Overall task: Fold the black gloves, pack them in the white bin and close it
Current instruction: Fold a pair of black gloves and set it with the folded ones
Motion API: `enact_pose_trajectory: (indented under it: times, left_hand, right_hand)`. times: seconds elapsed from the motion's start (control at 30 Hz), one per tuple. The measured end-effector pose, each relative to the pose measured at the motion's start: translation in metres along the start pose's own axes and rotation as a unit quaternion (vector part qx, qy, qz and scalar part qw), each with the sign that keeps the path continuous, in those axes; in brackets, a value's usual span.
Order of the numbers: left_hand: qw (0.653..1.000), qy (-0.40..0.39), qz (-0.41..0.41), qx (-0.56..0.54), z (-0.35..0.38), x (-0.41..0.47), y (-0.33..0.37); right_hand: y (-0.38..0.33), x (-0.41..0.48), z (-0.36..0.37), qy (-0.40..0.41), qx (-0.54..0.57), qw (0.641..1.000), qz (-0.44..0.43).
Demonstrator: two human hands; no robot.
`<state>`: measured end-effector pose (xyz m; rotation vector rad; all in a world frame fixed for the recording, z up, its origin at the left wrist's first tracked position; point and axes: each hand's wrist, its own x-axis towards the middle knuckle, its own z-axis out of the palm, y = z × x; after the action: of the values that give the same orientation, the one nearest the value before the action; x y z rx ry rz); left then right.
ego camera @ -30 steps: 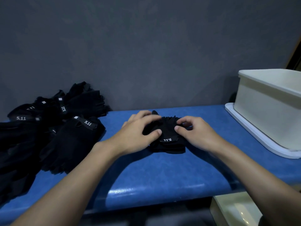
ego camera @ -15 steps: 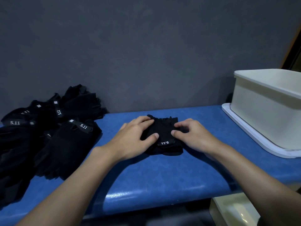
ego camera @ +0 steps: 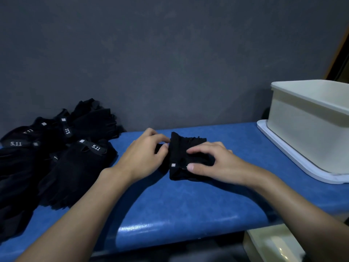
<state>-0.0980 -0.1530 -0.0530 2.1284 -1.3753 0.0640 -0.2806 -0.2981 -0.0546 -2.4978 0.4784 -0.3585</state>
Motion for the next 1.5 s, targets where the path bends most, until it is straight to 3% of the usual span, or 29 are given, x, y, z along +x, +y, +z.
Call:
enact_pose_trajectory:
  times: [0.1, 0.2, 0.37, 0.53, 0.77, 0.83, 0.93, 1.1, 1.37, 1.5]
  left_hand:
    - [1.000, 0.003, -0.016, -0.013, -0.004, 0.001, -0.001]
    - [0.998, 0.015, -0.037, -0.039, -0.004, 0.002, -0.003]
    - [0.982, 0.104, -0.037, -0.153, -0.001, 0.006, 0.002]
    - [0.977, 0.055, -0.052, -0.199, 0.006, 0.009, -0.010]
    - [0.993, 0.052, -0.024, -0.103, 0.004, 0.003, -0.008]
    - [0.992, 0.069, 0.070, -0.084, -0.001, 0.000, 0.000]
    - [0.980, 0.023, 0.180, -0.084, -0.005, -0.007, 0.015]
    - [0.980, -0.068, 0.183, -0.046, -0.002, -0.018, 0.008]
    - [0.980, -0.125, 0.151, 0.003, -0.003, -0.031, 0.002]
    - [0.981, -0.111, 0.157, 0.019, -0.002, -0.031, 0.003]
  right_hand:
    - [0.003, -0.002, -0.002, -0.036, 0.007, 0.999, -0.016]
    - [0.005, 0.002, 0.002, -0.001, 0.032, 0.999, -0.026]
    - [0.005, 0.003, -0.001, 0.052, 0.083, 0.995, -0.026]
    - [0.005, 0.001, 0.001, 0.055, 0.077, 0.995, -0.029]
    - [0.007, 0.001, 0.004, -0.012, 0.051, 0.997, -0.049]
    - [0.007, 0.001, 0.005, -0.031, 0.018, 0.997, -0.061]
    - [0.006, -0.001, 0.003, -0.044, -0.010, 0.997, -0.064]
    - [0.005, -0.006, 0.000, -0.041, -0.080, 0.994, -0.067]
    - [0.011, -0.011, -0.007, -0.040, -0.073, 0.993, -0.080]
    - [0.008, -0.014, -0.009, -0.005, -0.097, 0.992, -0.084]
